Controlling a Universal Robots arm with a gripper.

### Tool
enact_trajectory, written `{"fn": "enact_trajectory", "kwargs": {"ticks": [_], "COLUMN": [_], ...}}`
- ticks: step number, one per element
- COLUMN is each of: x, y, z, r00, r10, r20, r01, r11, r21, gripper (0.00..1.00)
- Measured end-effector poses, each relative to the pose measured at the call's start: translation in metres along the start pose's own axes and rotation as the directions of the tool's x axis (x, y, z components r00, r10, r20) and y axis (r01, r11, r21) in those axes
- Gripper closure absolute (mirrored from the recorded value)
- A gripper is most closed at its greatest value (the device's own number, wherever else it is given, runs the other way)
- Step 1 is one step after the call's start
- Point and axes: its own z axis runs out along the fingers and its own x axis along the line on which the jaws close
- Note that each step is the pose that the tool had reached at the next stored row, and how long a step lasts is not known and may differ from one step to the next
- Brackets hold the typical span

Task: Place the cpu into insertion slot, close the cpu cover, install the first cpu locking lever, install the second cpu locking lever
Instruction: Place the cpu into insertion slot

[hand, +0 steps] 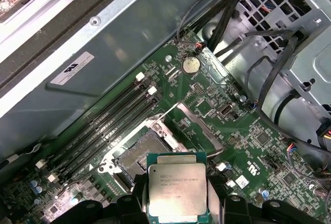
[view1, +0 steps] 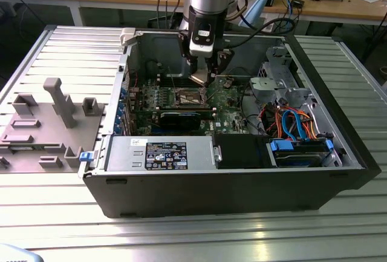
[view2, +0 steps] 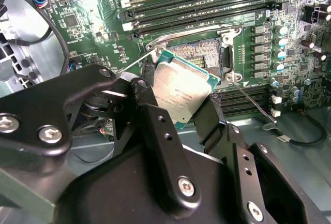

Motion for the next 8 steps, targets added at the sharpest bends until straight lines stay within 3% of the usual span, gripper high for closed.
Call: {"fn": "enact_trajectory", "kwargs": {"ticks": [8], "x": [0.0000], "y": [0.0000], "z": [0.0009], "r00": [0.9999], "r10": [0.012], "r20": [0.0019], "r01": [-0.012], "r11": [0.9999], "r21": [0.0023], "gripper": [0.45]}}
